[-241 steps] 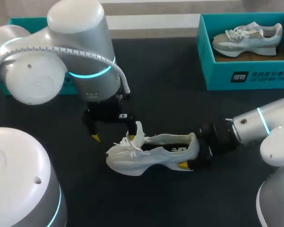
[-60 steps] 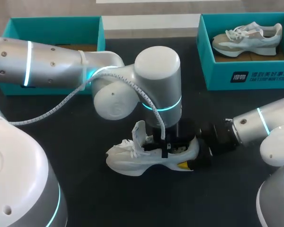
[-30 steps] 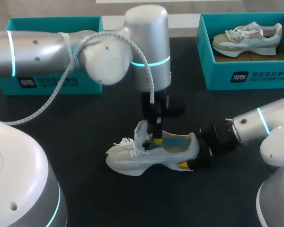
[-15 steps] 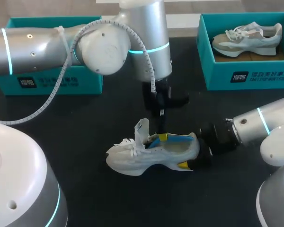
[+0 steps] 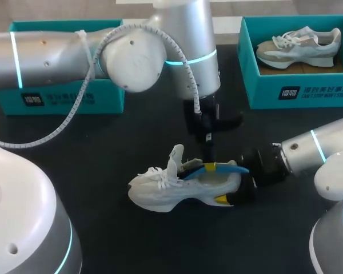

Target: Take the shoe out of the shoebox, open the shoe tongue, remove and reinsert the insole, then place the shoe into the shoebox

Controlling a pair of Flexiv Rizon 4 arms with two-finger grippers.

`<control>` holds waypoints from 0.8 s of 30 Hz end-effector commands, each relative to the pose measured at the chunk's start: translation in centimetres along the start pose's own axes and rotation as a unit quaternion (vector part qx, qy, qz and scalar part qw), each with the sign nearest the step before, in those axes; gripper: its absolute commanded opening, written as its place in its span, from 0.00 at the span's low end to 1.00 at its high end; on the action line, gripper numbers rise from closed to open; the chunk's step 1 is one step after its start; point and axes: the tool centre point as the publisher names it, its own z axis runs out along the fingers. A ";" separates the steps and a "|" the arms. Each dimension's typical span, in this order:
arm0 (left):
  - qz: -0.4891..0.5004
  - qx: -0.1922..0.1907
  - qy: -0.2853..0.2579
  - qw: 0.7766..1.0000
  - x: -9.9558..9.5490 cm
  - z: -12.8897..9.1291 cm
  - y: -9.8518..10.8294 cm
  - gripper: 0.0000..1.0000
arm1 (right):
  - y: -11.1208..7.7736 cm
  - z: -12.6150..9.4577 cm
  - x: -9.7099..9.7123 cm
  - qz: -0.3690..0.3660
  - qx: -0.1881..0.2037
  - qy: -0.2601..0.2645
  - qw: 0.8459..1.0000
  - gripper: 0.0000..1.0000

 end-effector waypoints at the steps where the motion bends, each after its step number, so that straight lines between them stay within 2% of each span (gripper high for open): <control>1: 0.002 0.010 -0.018 1.000 0.3 0.8 0.0 0.05 | -0.9 0.3 0.2 0.001 0.001 0.000 1.000 0.00; 2: 0.005 0.010 -0.025 1.000 0.4 1.0 0.0 0.24 | -0.9 0.3 0.2 0.001 0.001 0.000 1.000 0.00; 6: 0.007 0.021 -0.045 0.999 0.4 1.5 0.1 0.41 | -0.9 0.3 0.2 0.001 0.001 0.000 1.000 0.00; 10: 0.008 0.037 -0.064 0.997 0.7 1.2 0.3 0.47 | -0.9 0.3 0.2 0.001 0.001 0.000 1.000 0.00; 18: 0.020 0.079 -0.139 0.987 0.9 1.4 0.6 0.47 | -0.9 0.3 0.2 0.001 0.001 0.000 1.000 0.00; 24: 0.031 0.082 -0.184 0.979 0.5 2.3 0.2 0.45 | -0.9 0.3 0.2 0.001 0.001 0.000 1.000 0.00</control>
